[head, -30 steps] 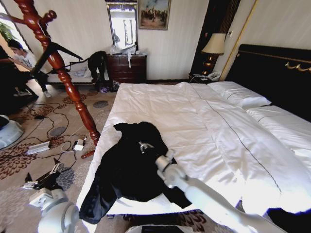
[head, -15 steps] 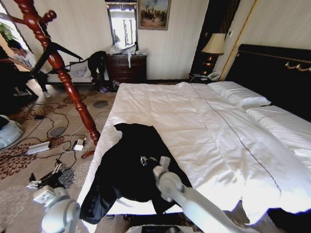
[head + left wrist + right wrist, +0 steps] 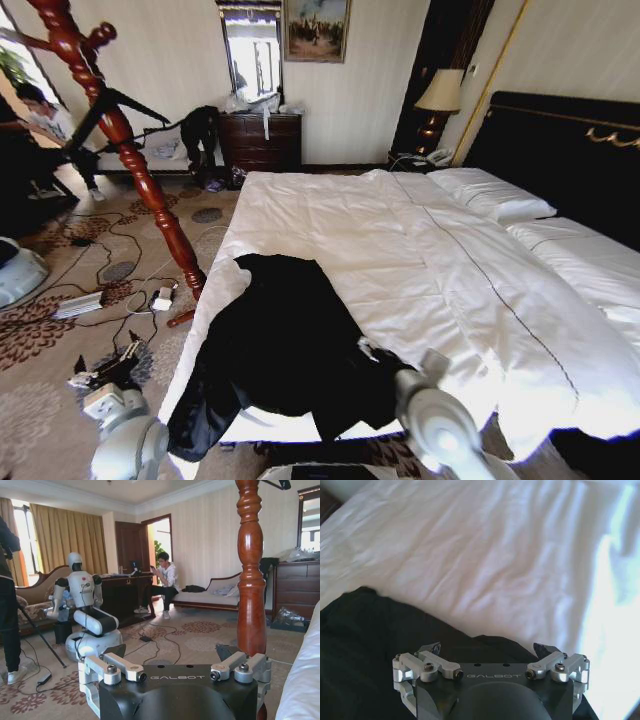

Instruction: Pick up the clothes from the bed and hang them on the clothes hanger.

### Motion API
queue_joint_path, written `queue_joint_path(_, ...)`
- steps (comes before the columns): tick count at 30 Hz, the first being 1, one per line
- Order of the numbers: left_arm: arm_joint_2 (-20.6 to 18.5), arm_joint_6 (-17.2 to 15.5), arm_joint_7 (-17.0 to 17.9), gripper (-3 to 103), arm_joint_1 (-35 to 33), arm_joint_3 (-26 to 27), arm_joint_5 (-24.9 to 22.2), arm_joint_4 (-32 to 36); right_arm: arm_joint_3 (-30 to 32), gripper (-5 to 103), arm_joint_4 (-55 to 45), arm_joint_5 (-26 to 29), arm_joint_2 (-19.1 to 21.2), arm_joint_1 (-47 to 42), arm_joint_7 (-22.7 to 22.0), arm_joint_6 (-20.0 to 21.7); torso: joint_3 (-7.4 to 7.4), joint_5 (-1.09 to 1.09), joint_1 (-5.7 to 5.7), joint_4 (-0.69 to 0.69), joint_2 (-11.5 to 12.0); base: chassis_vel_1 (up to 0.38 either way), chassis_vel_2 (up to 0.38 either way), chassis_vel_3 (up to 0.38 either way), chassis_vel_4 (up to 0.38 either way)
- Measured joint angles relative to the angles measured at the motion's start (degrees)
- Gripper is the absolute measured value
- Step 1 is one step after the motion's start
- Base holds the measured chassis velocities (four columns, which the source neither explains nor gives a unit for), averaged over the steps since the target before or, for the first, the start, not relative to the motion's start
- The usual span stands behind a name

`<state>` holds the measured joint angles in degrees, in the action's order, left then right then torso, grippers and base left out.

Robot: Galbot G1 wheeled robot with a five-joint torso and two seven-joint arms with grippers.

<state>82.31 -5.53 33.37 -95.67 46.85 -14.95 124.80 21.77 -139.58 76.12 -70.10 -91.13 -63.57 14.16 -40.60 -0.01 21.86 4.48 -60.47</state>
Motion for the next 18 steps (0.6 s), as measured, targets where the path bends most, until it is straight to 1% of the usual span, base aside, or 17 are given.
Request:
queue_joint_path(3,0.7,0.1,0.0,100,-0.8,-0.8,1.2,1.1,3.3,100,2.3,4.8,-5.1,0.5,-2.9,-2.9,-0.01,0.00,0.01,-0.02,0.0,0.000,0.000,0.000,0.000)
queue_joint_path(7,1.1,0.2,0.0,100,-1.6,-1.0,1.9,2.1,5.2,100,5.5,5.2,-7.0,1.4,-4.0,-4.4,-0.01,0.01,0.01,-0.03,0.0,0.000,0.000,0.000,0.000)
queue_joint_path(9,1.4,0.2,0.0,100,-2.3,-0.9,2.0,3.0,5.6,100,6.5,2.9,-6.8,0.4,-4.4,-4.6,-0.01,0.01,0.01,-0.03,0.0,0.000,0.000,0.000,0.000)
queue_joint_path(10,1.4,0.2,0.0,100,-2.3,-0.9,2.0,3.0,5.6,100,6.5,2.9,-6.8,0.4,-4.4,-4.6,-0.01,0.01,0.01,-0.03,0.0,0.000,0.000,0.000,0.000)
queue_joint_path(12,1.4,0.3,0.0,100,-2.7,-0.7,2.0,3.6,5.2,100,6.5,-0.9,-5.8,-2.0,-4.3,-4.4,-0.01,0.01,0.01,-0.02,0.0,0.000,0.000,0.000,0.000)
queue_joint_path(14,1.5,0.4,0.0,100,-3.0,-0.5,2.0,4.0,4.4,100,6.5,-5.7,-4.5,-4.8,-3.5,-3.6,-0.01,0.01,0.01,0.00,0.0,0.000,0.000,0.000,0.000)
queue_joint_path(15,1.5,0.4,0.0,100,-3.0,-0.5,2.0,4.0,4.4,100,6.5,-5.7,-4.5,-4.8,-3.5,-3.6,-0.01,0.01,0.01,0.00,0.0,0.000,0.000,0.000,0.000)
queue_joint_path(17,1.5,0.5,0.0,100,-3.0,-0.3,1.9,4.1,3.6,100,6.4,-8.1,-2.6,-7.7,-1.5,-2.5,-0.01,0.00,0.01,0.00,0.0,0.000,0.000,0.000,0.000)
queue_joint_path(18,1.5,0.5,0.0,100,-3.0,-0.3,1.8,4.2,3.4,100,6.4,-8.0,-1.6,-8.8,0.1,-1.9,-0.01,0.00,0.01,0.00,0.0,0.000,0.000,0.000,0.000)
